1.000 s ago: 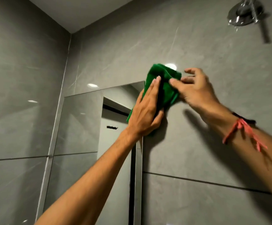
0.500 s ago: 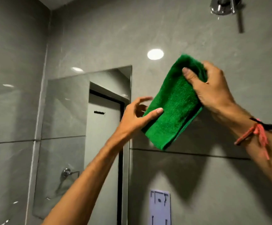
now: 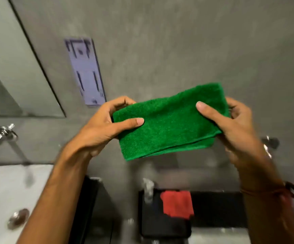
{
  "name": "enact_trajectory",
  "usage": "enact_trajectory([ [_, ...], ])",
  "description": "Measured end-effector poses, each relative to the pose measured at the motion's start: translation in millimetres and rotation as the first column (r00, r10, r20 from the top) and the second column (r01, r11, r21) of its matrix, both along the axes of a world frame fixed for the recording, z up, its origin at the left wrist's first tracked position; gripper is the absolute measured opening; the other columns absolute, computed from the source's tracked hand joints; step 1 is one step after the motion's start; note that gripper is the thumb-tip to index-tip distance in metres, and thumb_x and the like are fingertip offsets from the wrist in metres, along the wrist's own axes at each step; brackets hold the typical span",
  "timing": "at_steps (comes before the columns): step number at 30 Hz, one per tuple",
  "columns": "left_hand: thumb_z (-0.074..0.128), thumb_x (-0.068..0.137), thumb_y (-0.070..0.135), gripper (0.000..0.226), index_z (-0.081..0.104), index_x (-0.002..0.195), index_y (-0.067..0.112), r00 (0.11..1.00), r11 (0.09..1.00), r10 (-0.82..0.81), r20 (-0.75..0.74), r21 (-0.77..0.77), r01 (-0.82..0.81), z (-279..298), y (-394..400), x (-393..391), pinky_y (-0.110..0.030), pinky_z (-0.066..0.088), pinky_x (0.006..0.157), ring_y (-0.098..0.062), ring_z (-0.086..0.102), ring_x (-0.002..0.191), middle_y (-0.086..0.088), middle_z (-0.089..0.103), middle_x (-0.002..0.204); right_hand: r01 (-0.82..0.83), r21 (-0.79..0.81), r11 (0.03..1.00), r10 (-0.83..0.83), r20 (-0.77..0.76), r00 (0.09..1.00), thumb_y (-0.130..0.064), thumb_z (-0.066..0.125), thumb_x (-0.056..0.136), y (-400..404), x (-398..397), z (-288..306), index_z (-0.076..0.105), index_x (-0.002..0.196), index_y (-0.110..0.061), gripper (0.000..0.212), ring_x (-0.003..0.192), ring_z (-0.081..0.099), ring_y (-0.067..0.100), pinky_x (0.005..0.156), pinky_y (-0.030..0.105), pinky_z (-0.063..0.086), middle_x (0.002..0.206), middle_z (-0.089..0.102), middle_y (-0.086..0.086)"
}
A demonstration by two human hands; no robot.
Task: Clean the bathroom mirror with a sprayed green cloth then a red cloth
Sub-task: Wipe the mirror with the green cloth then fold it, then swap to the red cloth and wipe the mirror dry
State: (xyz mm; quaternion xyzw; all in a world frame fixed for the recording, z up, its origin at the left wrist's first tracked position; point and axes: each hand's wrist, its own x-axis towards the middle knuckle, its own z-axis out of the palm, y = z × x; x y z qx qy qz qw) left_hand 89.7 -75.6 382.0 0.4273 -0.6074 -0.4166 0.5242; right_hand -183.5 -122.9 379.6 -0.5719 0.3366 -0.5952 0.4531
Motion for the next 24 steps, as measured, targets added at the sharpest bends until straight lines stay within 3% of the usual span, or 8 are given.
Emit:
enact_trajectory([
  [4,0.087,0.068,0.014,0.027,0.070,0.089,0.018,0.999,0.933,0.030,0.019,0.358,-0.034,-120,9,-26,-0.024,0.054,0.066,-0.008,0.065,0.072,0.006,0.069,0.079,0.016,0.381,0.925,0.062,-0.191,0.980,-0.012,0.085,0.079,16,-32,-115,0.083,0.080,-0.015,0.004,0.068,0.078,0.008,0.060,0.022,0.064,0.078,0.084,-0.004],
  [8,0.085,0.075,-0.001,0.042,0.066,0.110,0.012,0.997,0.700,-0.019,0.075,0.713,-0.040,-223,19,-38,-0.039,0.053,0.074,-0.021,0.068,0.088,-0.003,0.070,0.098,0.054,0.741,0.669,0.173,-0.225,0.959,-0.011,0.086,0.080,36,-53,-220,0.081,0.085,-0.016,0.008,0.068,0.081,0.009,0.056,0.019,0.062,0.092,0.085,0.004],
  [11,0.076,0.075,-0.019,0.052,0.055,0.114,0.010,0.998,0.577,-0.015,0.062,0.816,-0.042,-289,24,-52,-0.024,0.061,0.060,-0.015,0.067,0.083,-0.005,0.064,0.101,0.152,0.891,0.427,0.214,-0.264,0.941,-0.005,0.080,0.088,45,-55,-297,0.077,0.104,0.001,0.018,0.073,0.078,0.021,0.060,0.028,0.064,0.105,0.081,0.019],
  [14,0.069,0.069,-0.034,0.061,0.046,0.112,0.004,0.987,0.603,0.031,0.157,0.784,-0.143,-350,28,-70,-0.042,0.058,0.079,-0.026,0.056,0.096,-0.017,0.052,0.108,0.214,0.938,0.272,0.275,-0.289,0.917,0.002,0.072,0.094,54,-51,-361,0.070,0.116,0.016,0.027,0.060,0.074,0.016,0.057,0.029,0.061,0.090,0.083,0.020],
  [17,0.075,0.074,-0.017,0.053,0.051,0.114,0.009,0.924,0.600,-0.005,0.383,0.740,-0.304,-395,36,-85,-0.030,0.053,0.077,-0.024,0.056,0.101,-0.013,0.057,0.106,0.351,0.889,0.294,0.356,-0.443,0.823,-0.005,0.073,0.096,54,-49,-406,0.069,0.078,-0.001,0.018,0.047,0.067,0.003,0.047,0.018,0.051,0.049,0.069,-0.005],
  [19,0.078,0.082,0.007,0.050,0.053,0.125,0.013,0.875,0.599,-0.012,0.485,0.704,-0.382,-413,42,-91,-0.030,0.051,0.083,-0.029,0.063,0.108,-0.013,0.065,0.113,0.473,0.784,0.402,0.384,-0.613,0.691,-0.019,0.075,0.095,46,-47,-416,0.071,0.074,-0.008,0.024,0.078,0.073,0.022,0.066,0.025,0.048,0.075,0.075,0.013],
  [21,0.070,0.089,0.041,0.058,0.048,0.139,0.020,0.756,0.634,-0.061,0.651,0.610,-0.475,-427,48,-90,-0.037,0.044,0.102,-0.033,0.058,0.125,-0.011,0.064,0.133,0.551,0.663,0.506,0.304,-0.735,0.606,-0.027,0.078,0.092,30,-48,-424,0.075,0.105,-0.001,0.030,0.113,0.068,0.037,0.092,0.033,0.050,0.114,0.074,0.025],
  [24,0.037,0.090,0.075,0.087,0.029,0.158,0.022,0.355,0.776,-0.141,0.924,0.326,-0.540,-436,50,-78,-0.061,-0.001,0.122,-0.030,0.026,0.155,-0.011,0.030,0.167,0.594,0.597,0.539,0.283,-0.793,0.540,-0.038,0.085,0.083,2,-47,-431,0.056,0.131,0.003,0.069,0.132,0.053,0.049,0.111,0.049,0.045,0.139,0.055,0.032],
])
